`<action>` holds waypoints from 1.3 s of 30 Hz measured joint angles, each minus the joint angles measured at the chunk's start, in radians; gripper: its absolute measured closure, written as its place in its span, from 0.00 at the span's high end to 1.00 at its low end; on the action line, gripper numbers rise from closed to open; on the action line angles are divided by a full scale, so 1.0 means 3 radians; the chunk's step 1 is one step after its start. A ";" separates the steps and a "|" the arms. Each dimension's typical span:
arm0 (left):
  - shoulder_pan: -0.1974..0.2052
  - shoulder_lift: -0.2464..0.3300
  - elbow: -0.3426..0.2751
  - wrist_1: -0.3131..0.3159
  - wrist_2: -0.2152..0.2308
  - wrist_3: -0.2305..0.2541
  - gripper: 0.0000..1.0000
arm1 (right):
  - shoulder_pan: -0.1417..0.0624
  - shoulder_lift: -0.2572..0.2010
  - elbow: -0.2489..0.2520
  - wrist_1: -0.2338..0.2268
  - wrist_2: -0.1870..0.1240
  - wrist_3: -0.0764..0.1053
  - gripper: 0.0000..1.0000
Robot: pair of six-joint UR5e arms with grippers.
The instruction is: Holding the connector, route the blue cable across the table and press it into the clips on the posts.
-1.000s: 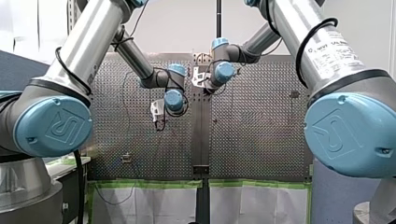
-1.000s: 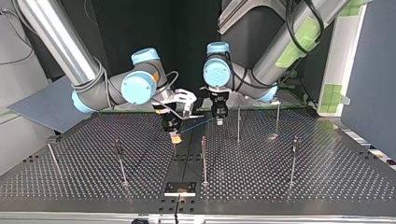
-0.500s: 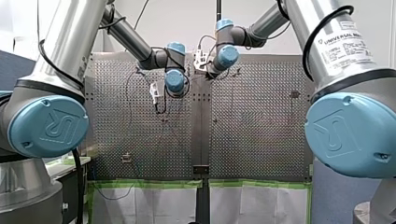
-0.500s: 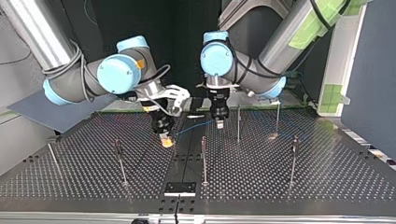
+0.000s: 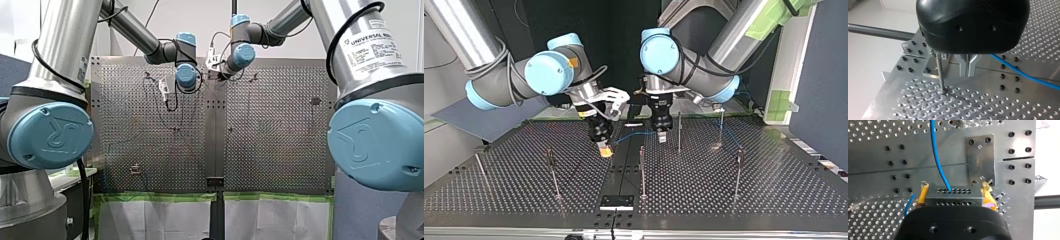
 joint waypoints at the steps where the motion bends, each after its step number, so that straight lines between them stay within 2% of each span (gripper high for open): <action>1: 0.0004 0.0000 0.0000 0.0030 0.0017 -0.0002 0.00 | -0.0004 -0.0002 0.0000 -0.0001 -0.0006 0.0001 0.00; 10: 0.0088 0.0001 0.0004 0.0222 0.0227 -0.0005 0.00 | -0.0069 -0.0011 -0.0055 -0.0011 -0.0071 0.0036 0.00; 15: 0.0160 -0.0003 0.0037 0.0242 0.0305 -0.0002 0.00 | -0.0113 -0.0012 -0.0083 -0.0020 -0.0146 0.0071 0.00; 24: 0.0326 -0.0065 0.0102 0.0244 0.0551 0.0000 0.00 | -0.0188 -0.0011 -0.0100 -0.0025 -0.0165 0.0112 0.00; 31: 0.0435 -0.0250 0.0282 0.0267 0.0704 -0.0013 0.02 | -0.0242 -0.0011 -0.0129 -0.0027 -0.0205 0.0116 0.00; 39: 0.0534 -0.0289 0.0497 0.0260 0.0805 -0.0034 0.07 | -0.0305 -0.0005 -0.0152 -0.0041 -0.0226 0.0117 0.00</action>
